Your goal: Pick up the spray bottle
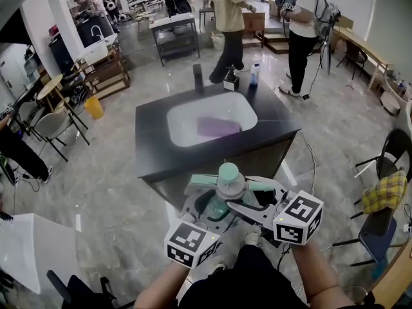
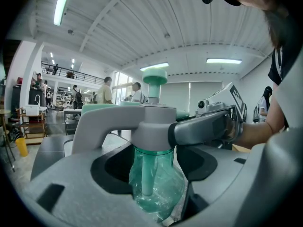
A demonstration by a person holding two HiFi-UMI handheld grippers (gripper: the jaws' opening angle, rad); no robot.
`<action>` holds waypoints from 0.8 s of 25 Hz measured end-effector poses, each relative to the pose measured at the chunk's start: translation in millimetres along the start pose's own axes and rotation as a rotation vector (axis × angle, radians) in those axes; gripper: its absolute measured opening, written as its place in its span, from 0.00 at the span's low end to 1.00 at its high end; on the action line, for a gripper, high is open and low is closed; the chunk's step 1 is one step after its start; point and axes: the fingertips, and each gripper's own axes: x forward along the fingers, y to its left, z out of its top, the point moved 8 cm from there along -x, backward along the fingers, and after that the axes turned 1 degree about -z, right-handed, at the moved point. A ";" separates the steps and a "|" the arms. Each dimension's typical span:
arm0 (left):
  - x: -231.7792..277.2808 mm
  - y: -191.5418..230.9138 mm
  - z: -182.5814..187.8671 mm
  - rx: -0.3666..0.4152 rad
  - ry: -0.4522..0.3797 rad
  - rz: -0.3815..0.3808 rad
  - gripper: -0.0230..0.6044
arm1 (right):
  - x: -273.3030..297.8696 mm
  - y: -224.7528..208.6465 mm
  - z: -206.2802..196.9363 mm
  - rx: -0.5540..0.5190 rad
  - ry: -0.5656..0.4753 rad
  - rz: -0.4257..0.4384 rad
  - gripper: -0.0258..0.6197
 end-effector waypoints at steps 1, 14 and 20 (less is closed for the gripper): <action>0.8 0.7 0.0 -0.001 0.001 -0.001 0.46 | 0.3 -0.9 0.1 0.002 0.001 -0.001 0.45; 19.2 20.6 0.1 -0.024 0.008 0.001 0.46 | 14.2 -24.7 3.5 0.014 0.017 0.001 0.45; 39.9 32.2 0.8 -0.034 0.013 -0.001 0.46 | 19.3 -48.0 5.7 0.022 0.025 -0.001 0.45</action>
